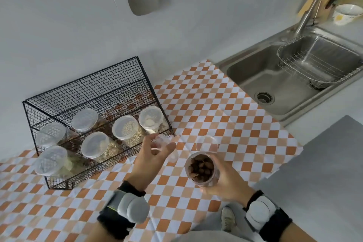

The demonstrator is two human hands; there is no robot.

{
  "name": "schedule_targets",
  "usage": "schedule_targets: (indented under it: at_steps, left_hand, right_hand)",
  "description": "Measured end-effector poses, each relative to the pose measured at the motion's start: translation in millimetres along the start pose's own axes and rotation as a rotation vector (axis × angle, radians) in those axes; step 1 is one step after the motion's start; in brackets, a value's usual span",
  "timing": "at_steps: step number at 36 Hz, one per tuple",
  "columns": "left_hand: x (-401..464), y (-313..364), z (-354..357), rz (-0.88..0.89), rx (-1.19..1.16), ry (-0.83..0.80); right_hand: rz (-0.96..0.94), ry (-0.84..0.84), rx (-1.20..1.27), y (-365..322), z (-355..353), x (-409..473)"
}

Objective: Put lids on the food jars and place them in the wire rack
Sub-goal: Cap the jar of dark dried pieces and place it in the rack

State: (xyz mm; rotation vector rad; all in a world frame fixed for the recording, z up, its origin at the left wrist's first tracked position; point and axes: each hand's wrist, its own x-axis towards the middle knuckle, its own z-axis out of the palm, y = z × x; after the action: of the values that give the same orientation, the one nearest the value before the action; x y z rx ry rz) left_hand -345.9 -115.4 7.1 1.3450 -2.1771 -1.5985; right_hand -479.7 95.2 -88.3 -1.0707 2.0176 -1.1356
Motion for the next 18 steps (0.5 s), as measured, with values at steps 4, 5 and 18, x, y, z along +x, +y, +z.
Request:
schedule_targets:
  at_steps: [4, 5, 18]
  left_hand:
    - [-11, 19, 0, 0.050, -0.112, -0.010]
    - [-12, 22, 0, 0.059, -0.125, -0.013]
    - [-31, 27, 11, 0.168, -0.078, -0.098]
  right_hand:
    - [-0.004, 0.008, -0.001, -1, 1, -3]
    - [-0.012, 0.015, 0.003, -2, 1, -4]
    - [-0.051, 0.027, 0.027, -18, 2, -8]
